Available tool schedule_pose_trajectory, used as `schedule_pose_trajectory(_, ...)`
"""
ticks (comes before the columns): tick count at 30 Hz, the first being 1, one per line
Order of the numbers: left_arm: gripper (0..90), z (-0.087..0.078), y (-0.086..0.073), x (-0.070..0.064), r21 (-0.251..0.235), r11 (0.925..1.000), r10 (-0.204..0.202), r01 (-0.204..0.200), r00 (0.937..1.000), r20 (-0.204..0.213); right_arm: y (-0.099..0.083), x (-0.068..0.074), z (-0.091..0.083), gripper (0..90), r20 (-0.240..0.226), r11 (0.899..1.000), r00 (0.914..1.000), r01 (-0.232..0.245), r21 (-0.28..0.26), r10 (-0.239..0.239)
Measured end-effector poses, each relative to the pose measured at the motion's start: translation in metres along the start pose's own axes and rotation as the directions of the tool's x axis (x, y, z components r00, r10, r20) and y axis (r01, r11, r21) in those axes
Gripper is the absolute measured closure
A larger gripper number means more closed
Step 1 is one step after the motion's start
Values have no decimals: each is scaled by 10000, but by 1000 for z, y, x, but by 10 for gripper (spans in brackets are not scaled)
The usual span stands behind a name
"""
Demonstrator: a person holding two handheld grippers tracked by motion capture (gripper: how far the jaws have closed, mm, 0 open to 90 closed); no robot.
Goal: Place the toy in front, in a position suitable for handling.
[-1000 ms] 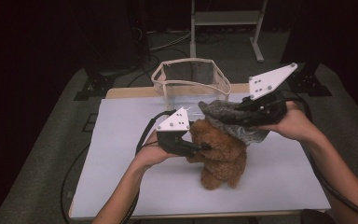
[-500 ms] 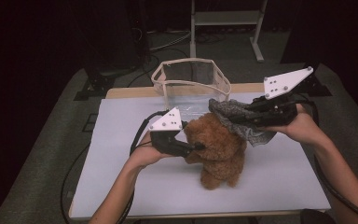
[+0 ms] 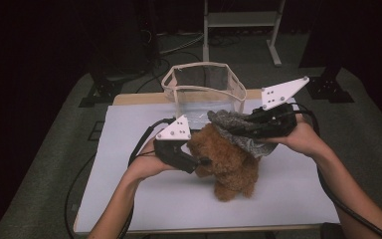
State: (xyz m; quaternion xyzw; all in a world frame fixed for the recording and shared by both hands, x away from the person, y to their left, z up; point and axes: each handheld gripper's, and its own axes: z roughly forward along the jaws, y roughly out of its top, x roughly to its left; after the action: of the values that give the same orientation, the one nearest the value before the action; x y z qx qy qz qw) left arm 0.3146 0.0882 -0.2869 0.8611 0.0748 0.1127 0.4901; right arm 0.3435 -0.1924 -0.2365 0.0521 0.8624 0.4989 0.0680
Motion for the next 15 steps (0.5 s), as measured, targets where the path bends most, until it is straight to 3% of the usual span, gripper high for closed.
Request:
schedule_pose_trajectory(10, 170, -1, -3, 2, 298, 9995, -124, 124, 9999, 1, 0, -1, 14, 804, -195, 9999, 9998, 12, -107, -14)
schedule_pose_trajectory(15, 160, -4, 0, 1, 221, 9997, -42, 41, 10000, 20, 0, 1, 17, 804, -262, 9998, 9996, 47, -179, -52)
